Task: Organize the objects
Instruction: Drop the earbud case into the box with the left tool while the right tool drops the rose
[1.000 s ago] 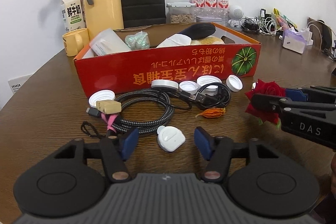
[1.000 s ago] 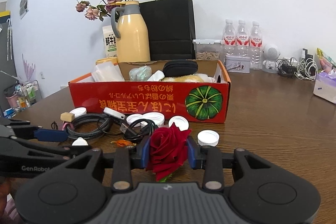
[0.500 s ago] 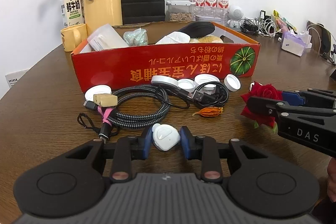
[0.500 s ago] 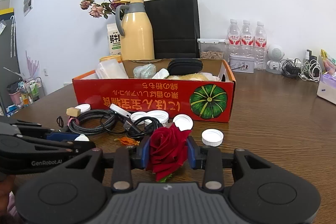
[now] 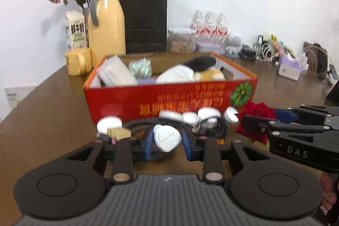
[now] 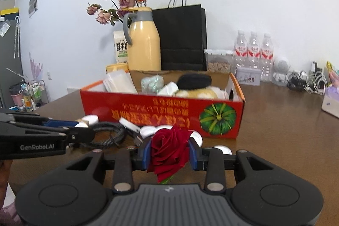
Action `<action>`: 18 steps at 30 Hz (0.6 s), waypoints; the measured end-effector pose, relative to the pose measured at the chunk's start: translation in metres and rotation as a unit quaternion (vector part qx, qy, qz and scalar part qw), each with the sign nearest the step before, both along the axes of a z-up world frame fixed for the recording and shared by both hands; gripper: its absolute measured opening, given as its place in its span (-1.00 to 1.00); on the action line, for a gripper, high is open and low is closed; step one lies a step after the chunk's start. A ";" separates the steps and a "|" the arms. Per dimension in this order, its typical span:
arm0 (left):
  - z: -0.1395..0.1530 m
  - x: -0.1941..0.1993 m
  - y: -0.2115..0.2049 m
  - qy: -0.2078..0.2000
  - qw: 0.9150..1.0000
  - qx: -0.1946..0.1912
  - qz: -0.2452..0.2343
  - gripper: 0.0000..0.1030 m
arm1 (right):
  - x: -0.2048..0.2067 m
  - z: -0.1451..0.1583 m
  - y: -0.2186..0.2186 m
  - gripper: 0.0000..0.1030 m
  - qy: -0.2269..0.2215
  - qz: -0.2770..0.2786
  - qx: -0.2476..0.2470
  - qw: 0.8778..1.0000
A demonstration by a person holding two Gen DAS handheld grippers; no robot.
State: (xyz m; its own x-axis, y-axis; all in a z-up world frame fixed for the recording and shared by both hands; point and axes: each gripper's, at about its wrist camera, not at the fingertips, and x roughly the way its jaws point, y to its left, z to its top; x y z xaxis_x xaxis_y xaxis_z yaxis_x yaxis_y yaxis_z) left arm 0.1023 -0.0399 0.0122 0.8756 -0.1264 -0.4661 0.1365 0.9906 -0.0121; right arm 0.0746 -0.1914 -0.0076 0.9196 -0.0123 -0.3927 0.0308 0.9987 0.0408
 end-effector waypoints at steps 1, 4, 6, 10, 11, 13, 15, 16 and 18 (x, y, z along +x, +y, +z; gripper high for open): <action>0.004 0.002 0.001 -0.005 1.000 -0.003 -0.001 -0.42 | 0.002 0.004 0.002 -0.34 -0.005 0.001 -0.004 1.000; 0.016 0.009 0.003 -0.019 1.000 -0.011 -0.004 -0.42 | 0.009 0.018 0.006 -0.34 -0.020 0.002 -0.013 1.000; 0.024 0.016 0.005 -0.032 0.999 -0.017 -0.007 -0.42 | 0.017 0.026 0.007 -0.34 -0.030 0.003 -0.018 0.999; 0.039 0.034 0.007 -0.057 0.998 -0.020 0.000 -0.42 | 0.037 0.042 0.009 -0.34 -0.047 0.005 -0.025 0.999; 0.043 0.041 0.008 -0.064 0.998 -0.020 0.002 -0.42 | 0.044 0.045 0.010 -0.34 -0.050 0.006 -0.026 0.998; 0.050 0.050 0.009 -0.076 0.997 -0.022 0.005 -0.42 | 0.057 0.052 0.010 -0.34 -0.055 0.008 -0.027 0.998; 0.056 0.060 0.011 -0.089 0.996 -0.023 0.004 -0.42 | 0.072 0.058 0.011 -0.34 -0.057 0.009 -0.029 0.998; 0.059 0.066 0.011 -0.096 0.995 -0.023 0.005 -0.42 | 0.080 0.060 0.010 -0.34 -0.057 0.010 -0.029 0.998; 0.065 0.079 0.012 -0.102 0.994 -0.025 0.009 -0.42 | 0.097 0.065 0.009 -0.34 -0.058 0.009 -0.026 0.998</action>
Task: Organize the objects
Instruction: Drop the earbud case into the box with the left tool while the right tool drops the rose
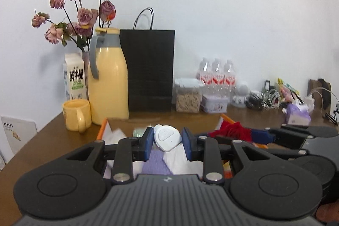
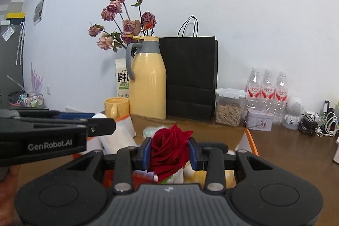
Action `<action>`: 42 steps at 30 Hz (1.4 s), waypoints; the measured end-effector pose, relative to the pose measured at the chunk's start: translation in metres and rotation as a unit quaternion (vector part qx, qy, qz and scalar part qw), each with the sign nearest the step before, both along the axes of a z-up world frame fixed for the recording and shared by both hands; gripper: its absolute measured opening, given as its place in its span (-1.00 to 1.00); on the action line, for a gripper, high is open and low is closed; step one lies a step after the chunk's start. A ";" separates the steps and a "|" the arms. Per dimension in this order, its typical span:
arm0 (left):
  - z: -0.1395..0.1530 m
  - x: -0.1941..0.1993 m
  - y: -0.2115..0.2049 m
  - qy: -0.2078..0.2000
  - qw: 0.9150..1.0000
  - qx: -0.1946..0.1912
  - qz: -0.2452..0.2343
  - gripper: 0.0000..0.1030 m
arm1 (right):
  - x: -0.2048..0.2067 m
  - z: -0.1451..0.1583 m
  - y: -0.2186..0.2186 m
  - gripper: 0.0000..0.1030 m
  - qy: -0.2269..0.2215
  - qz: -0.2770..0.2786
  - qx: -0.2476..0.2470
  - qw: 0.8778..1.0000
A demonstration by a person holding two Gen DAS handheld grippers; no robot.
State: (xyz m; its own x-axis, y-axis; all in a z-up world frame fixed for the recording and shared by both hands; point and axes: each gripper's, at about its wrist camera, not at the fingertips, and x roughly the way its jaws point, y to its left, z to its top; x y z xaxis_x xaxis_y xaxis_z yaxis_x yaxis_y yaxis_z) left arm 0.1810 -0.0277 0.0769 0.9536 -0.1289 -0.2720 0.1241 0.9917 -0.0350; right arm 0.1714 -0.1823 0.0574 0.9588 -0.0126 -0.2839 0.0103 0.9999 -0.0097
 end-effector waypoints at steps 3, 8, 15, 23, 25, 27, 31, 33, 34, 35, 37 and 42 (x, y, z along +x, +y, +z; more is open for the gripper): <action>0.004 0.023 0.002 0.002 1.000 -0.007 0.005 -0.42 | 0.025 0.005 -0.003 -0.34 0.002 -0.003 0.002 1.000; 0.004 0.060 0.004 0.007 0.999 -0.024 0.034 -0.42 | 0.067 0.005 -0.010 -0.34 0.014 -0.014 0.006 1.000; -0.018 0.090 0.010 0.037 0.997 -0.019 0.060 -0.42 | 0.095 -0.013 -0.026 -0.34 0.033 -0.031 0.022 0.999; -0.028 0.091 0.007 0.050 0.997 -0.001 0.062 -0.41 | 0.093 -0.022 -0.024 -0.31 0.045 -0.033 0.014 0.998; -0.028 0.089 0.008 0.046 0.997 0.001 0.068 -0.19 | 0.091 -0.022 -0.024 -0.24 0.046 -0.037 0.011 0.998; -0.028 0.087 0.008 0.036 0.996 0.002 0.078 0.33 | 0.088 -0.022 -0.024 0.00 0.044 -0.042 0.007 0.998; -0.024 0.079 0.011 0.002 0.995 -0.007 0.100 1.00 | 0.083 -0.022 -0.026 0.68 0.036 -0.062 0.002 0.997; -0.023 0.078 0.012 -0.002 0.994 -0.009 0.106 1.00 | 0.082 -0.021 -0.028 0.99 0.031 -0.072 0.004 0.997; -0.023 0.078 0.012 0.000 0.994 -0.009 0.107 1.00 | 0.081 -0.020 -0.029 1.00 0.030 -0.075 0.005 0.997; -0.023 0.079 0.012 0.001 0.994 -0.008 0.107 1.00 | 0.080 -0.020 -0.030 1.00 0.030 -0.078 0.006 0.997; -0.023 0.079 0.012 0.002 0.994 -0.008 0.108 1.00 | 0.079 -0.020 -0.030 1.00 0.032 -0.080 0.007 0.996; -0.022 0.075 0.014 -0.004 0.994 -0.012 0.109 1.00 | 0.078 -0.019 -0.029 1.00 0.033 -0.080 0.005 0.996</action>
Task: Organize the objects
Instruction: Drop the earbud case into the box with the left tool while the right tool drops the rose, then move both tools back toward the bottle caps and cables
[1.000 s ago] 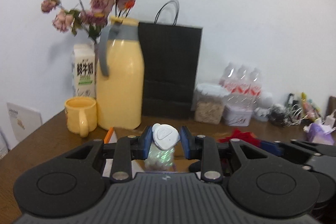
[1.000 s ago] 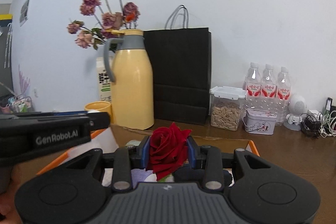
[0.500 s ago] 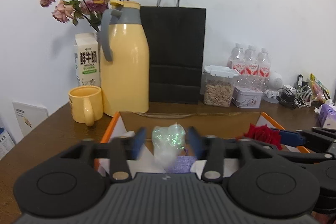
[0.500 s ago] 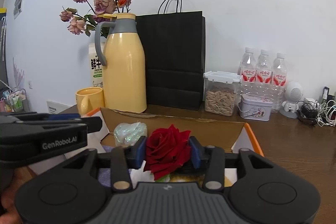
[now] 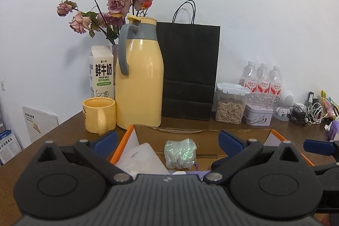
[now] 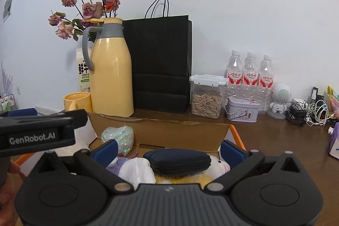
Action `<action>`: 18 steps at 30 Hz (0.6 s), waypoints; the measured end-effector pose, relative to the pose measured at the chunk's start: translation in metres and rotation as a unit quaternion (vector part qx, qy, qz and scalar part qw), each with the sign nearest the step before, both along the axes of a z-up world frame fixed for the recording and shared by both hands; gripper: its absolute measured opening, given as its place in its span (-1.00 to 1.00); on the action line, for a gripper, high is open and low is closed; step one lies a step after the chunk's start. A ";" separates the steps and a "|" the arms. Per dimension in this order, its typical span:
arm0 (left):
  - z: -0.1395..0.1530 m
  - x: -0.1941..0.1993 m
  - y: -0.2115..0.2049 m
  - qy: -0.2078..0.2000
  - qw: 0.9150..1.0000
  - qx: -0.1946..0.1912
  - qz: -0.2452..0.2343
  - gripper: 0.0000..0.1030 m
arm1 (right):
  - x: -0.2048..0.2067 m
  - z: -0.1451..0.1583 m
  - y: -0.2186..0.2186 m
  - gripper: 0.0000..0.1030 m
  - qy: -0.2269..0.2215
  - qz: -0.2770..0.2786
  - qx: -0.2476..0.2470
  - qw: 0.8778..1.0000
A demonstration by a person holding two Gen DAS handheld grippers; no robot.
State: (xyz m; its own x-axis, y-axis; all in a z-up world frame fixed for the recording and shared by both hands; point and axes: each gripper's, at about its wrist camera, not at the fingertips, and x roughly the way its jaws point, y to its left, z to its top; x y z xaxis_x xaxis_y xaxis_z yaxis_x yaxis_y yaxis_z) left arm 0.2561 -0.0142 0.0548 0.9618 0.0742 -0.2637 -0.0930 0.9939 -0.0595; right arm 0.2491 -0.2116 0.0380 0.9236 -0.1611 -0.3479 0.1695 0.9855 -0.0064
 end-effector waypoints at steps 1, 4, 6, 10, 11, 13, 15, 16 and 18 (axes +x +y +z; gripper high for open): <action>0.000 -0.001 0.000 -0.001 1.000 -0.001 0.000 1.00 | -0.001 0.000 0.000 1.00 -0.001 0.000 -0.001 1.000; 0.001 -0.002 0.001 -0.003 1.000 -0.003 0.000 1.00 | -0.003 0.002 0.001 1.00 -0.004 -0.001 -0.002 1.000; 0.001 -0.005 0.001 -0.007 1.000 -0.003 -0.005 1.00 | -0.006 0.003 0.001 1.00 -0.006 -0.001 -0.003 1.000; 0.004 -0.015 0.000 -0.020 1.000 0.000 -0.021 1.00 | -0.015 0.007 0.002 1.00 -0.013 0.003 -0.006 1.000; 0.005 -0.017 -0.001 -0.023 0.999 0.002 -0.028 1.00 | -0.018 0.008 0.002 1.00 -0.015 0.004 -0.008 1.000; 0.007 -0.023 -0.003 -0.025 0.999 0.005 -0.034 1.00 | -0.024 0.010 0.003 1.00 -0.018 0.005 -0.012 1.000; 0.009 -0.029 -0.004 -0.021 0.999 0.005 -0.040 1.00 | -0.030 0.012 0.003 1.00 -0.019 0.007 -0.017 1.000; 0.010 -0.033 -0.004 -0.022 0.999 0.005 -0.043 1.00 | -0.034 0.012 0.004 1.00 -0.019 0.008 -0.021 1.000; 0.013 -0.042 -0.005 -0.028 0.998 0.010 -0.048 1.00 | -0.042 0.011 0.004 1.00 -0.017 0.010 -0.027 0.999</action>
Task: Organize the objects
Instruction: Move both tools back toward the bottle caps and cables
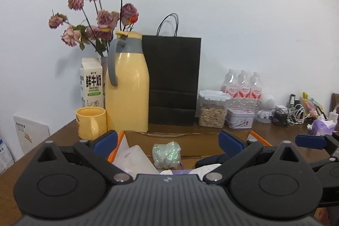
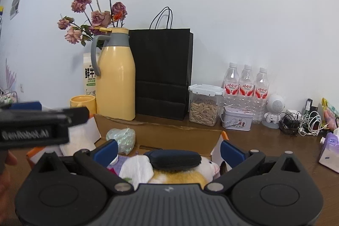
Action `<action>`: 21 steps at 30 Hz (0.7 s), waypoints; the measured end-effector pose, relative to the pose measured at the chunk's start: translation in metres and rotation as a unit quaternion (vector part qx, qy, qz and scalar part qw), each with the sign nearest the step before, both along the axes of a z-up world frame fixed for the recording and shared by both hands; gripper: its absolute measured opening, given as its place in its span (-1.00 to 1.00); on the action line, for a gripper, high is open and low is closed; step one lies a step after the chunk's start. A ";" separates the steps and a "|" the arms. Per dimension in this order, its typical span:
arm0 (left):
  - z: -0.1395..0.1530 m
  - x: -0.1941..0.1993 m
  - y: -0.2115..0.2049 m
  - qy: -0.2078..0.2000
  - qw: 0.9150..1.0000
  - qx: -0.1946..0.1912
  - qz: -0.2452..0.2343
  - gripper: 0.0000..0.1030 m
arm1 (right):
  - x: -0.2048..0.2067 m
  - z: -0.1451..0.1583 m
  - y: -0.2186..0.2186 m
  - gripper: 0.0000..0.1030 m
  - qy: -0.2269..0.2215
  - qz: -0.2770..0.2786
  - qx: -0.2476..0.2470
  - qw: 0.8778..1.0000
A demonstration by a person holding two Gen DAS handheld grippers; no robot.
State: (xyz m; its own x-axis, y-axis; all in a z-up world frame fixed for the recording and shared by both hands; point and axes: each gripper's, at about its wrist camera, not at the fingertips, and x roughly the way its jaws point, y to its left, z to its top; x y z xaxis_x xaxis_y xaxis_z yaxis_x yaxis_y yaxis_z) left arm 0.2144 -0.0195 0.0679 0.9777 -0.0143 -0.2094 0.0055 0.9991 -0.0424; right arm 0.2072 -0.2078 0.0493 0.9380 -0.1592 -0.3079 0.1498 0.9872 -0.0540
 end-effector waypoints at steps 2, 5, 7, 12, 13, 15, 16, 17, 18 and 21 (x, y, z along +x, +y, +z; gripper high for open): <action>0.003 -0.008 -0.001 -0.002 1.000 0.004 -0.003 1.00 | -0.009 0.001 0.000 1.00 0.001 0.003 -0.005 1.000; 0.004 -0.016 0.001 0.004 1.000 0.002 -0.011 1.00 | -0.024 0.001 -0.002 1.00 0.001 0.005 -0.012 1.000; 0.001 -0.020 0.001 0.013 1.000 0.005 -0.009 1.00 | -0.034 -0.002 -0.004 1.00 0.008 0.006 -0.012 1.000; -0.007 -0.032 0.006 0.038 0.999 0.011 -0.004 1.00 | -0.055 -0.017 -0.015 1.00 0.045 0.001 -0.012 0.999; -0.008 -0.034 0.008 0.042 0.999 0.013 -0.003 1.00 | -0.058 -0.022 -0.017 1.00 0.056 -0.001 -0.013 0.998; -0.011 -0.039 0.011 0.050 0.999 0.017 0.002 1.00 | -0.064 -0.032 -0.021 1.00 0.079 -0.004 -0.010 0.997; -0.012 -0.042 0.013 0.054 0.998 0.018 0.004 1.00 | -0.066 -0.036 -0.024 1.00 0.091 -0.006 -0.009 0.996; -0.014 -0.045 0.014 0.059 0.998 0.019 0.005 1.00 | -0.069 -0.041 -0.026 1.00 0.101 -0.009 -0.008 0.995; -0.015 -0.047 0.016 0.063 0.998 0.021 0.006 1.00 | -0.071 -0.045 -0.028 1.00 0.111 -0.011 -0.008 0.994; -0.020 -0.055 0.020 0.079 0.996 0.029 0.010 1.00 | -0.074 -0.056 -0.033 1.00 0.137 -0.022 -0.006 0.990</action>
